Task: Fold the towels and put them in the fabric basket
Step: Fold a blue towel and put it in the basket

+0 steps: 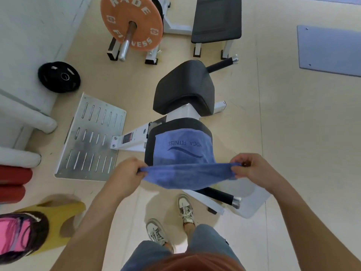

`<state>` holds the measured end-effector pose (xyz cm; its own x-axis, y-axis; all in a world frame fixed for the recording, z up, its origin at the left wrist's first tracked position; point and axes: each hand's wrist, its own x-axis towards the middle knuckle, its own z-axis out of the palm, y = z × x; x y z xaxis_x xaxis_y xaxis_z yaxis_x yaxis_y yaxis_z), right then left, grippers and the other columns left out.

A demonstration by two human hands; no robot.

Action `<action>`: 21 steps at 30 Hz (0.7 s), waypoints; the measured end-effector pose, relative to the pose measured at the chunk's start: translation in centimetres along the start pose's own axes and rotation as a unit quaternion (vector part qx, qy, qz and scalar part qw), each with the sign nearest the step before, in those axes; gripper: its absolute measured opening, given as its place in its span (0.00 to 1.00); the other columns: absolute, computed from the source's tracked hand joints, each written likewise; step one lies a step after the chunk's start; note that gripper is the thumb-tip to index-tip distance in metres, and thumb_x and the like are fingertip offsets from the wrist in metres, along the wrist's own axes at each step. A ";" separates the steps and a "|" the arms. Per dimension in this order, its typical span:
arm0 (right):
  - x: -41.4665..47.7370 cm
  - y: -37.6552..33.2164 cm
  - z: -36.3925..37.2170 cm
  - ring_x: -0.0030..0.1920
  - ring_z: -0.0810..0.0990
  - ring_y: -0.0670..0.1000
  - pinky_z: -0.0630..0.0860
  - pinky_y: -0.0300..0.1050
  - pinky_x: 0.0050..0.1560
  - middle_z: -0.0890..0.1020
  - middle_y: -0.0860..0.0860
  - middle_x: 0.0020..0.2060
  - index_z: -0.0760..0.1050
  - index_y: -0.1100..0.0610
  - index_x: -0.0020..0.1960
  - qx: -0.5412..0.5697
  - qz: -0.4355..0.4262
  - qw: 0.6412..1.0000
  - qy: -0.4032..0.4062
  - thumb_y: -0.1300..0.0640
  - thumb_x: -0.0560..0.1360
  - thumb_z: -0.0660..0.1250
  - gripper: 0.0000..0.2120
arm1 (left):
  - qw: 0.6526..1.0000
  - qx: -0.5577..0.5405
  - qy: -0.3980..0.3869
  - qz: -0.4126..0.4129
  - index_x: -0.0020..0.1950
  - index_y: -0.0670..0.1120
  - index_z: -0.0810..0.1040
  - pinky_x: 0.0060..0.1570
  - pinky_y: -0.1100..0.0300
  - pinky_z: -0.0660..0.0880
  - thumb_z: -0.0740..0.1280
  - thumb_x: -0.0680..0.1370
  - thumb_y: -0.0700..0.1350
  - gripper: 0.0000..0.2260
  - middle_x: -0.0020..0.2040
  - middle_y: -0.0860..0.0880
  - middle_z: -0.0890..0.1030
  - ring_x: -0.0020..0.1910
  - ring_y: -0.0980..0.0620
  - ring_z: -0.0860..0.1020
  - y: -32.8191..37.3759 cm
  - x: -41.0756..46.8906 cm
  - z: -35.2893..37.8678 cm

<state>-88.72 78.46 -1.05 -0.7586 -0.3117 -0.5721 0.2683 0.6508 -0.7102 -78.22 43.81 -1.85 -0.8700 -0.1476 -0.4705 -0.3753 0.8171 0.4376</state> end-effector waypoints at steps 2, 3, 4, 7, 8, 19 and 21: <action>1.7 -0.7 -0.7 0.36 0.79 0.51 0.79 0.49 0.46 0.80 0.56 0.34 0.80 0.59 0.41 0.031 -0.003 0.999 0.023 0.68 0.72 0.67 0.06 | 0.999 -0.031 0.043 -0.003 0.38 0.51 0.78 0.38 0.57 0.67 0.66 0.72 0.36 0.10 0.37 0.49 0.77 0.38 0.48 0.74 0.7 2.0 -1.1; 2.6 -0.9 -1.0 0.37 0.78 0.51 0.79 0.48 0.46 0.80 0.57 0.35 0.80 0.59 0.42 0.053 -0.002 0.998 0.034 0.67 0.73 0.66 0.06 | 0.998 -0.035 0.059 -0.009 0.38 0.52 0.77 0.37 0.57 0.67 0.65 0.73 0.37 0.10 0.37 0.50 0.78 0.38 0.48 0.74 1.0 3.0 -1.4; 3.6 -0.9 -1.2 0.38 0.78 0.52 0.79 0.48 0.47 0.80 0.56 0.36 0.80 0.59 0.42 0.074 0.004 0.996 0.043 0.66 0.74 0.66 0.06 | 0.997 -0.033 0.074 -0.016 0.39 0.51 0.78 0.37 0.57 0.68 0.64 0.74 0.38 0.09 0.38 0.50 0.79 0.39 0.48 0.74 1.2 4.1 -1.7; 6.7 -0.8 -1.4 0.41 0.77 0.53 0.78 0.50 0.50 0.78 0.55 0.38 0.79 0.59 0.43 0.118 0.041 0.992 0.033 0.65 0.75 0.66 0.05 | 0.994 -0.018 0.105 -0.030 0.46 0.48 0.79 0.43 0.54 0.73 0.62 0.76 0.39 0.08 0.44 0.48 0.80 0.43 0.46 0.76 1.5 7.2 -1.8; 7.7 -0.8 -1.6 0.42 0.77 0.53 0.78 0.51 0.50 0.78 0.55 0.38 0.79 0.60 0.44 0.123 0.053 0.991 0.028 0.65 0.76 0.65 0.05 | 0.994 -0.012 0.104 -0.033 0.47 0.47 0.79 0.44 0.53 0.73 0.61 0.77 0.39 0.08 0.46 0.47 0.81 0.45 0.45 0.76 1.4 8.1 -1.7; 13.6 0.7 1.4 0.40 0.75 0.54 0.76 0.48 0.45 0.76 0.53 0.36 0.75 0.58 0.42 0.110 0.111 0.982 0.104 0.66 0.77 0.62 0.07 | 0.995 0.027 0.061 -0.079 0.55 0.46 0.78 0.50 0.48 0.76 0.57 0.80 0.40 0.11 0.54 0.43 0.80 0.50 0.42 0.78 0.3 13.9 1.3; 14.1 1.1 2.5 0.41 0.75 0.55 0.78 0.52 0.49 0.77 0.53 0.37 0.75 0.58 0.42 0.113 0.132 0.978 0.114 0.65 0.77 0.62 0.07 | 0.994 0.035 0.059 -0.084 0.57 0.46 0.78 0.49 0.51 0.75 0.57 0.81 0.41 0.11 0.55 0.43 0.79 0.51 0.41 0.78 0.3 14.5 1.9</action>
<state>-97.64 73.07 -10.90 -0.7507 0.0262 -0.6601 0.5778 0.5106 -0.6368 -90.33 42.95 -9.95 -0.8296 -0.3469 -0.4374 -0.4995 0.8113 0.3038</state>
